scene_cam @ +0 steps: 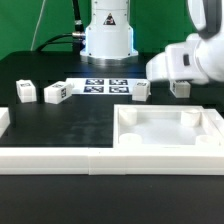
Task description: Assemble one leg
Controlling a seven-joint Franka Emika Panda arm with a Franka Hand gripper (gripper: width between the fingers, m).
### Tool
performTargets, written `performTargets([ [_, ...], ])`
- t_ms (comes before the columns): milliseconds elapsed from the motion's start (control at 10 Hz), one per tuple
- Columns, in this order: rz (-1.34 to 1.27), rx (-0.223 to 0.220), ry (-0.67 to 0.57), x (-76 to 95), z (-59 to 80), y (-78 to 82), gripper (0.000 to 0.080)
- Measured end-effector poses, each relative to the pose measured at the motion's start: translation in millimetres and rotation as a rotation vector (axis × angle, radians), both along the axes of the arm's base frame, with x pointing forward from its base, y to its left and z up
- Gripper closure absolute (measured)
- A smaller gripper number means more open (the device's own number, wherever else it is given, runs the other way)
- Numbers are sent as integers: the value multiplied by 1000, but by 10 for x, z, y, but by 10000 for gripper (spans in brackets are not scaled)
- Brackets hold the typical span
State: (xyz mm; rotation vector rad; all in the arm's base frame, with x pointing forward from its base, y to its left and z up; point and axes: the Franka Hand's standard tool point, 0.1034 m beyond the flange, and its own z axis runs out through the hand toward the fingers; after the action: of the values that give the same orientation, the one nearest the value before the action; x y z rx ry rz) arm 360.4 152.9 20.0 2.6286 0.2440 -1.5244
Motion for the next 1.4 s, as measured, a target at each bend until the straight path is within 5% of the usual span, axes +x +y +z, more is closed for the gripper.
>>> performTargets([
  [600, 1, -10, 25, -201, -134, -70, 151],
  [800, 4, -9, 25, -200, -132, -58, 417],
  [900, 4, -9, 25, -201, -132, -58, 417],
  [1000, 4, -9, 25, -201, -131, -59, 513],
  [1400, 4, -9, 25, -201, -131, -59, 512],
])
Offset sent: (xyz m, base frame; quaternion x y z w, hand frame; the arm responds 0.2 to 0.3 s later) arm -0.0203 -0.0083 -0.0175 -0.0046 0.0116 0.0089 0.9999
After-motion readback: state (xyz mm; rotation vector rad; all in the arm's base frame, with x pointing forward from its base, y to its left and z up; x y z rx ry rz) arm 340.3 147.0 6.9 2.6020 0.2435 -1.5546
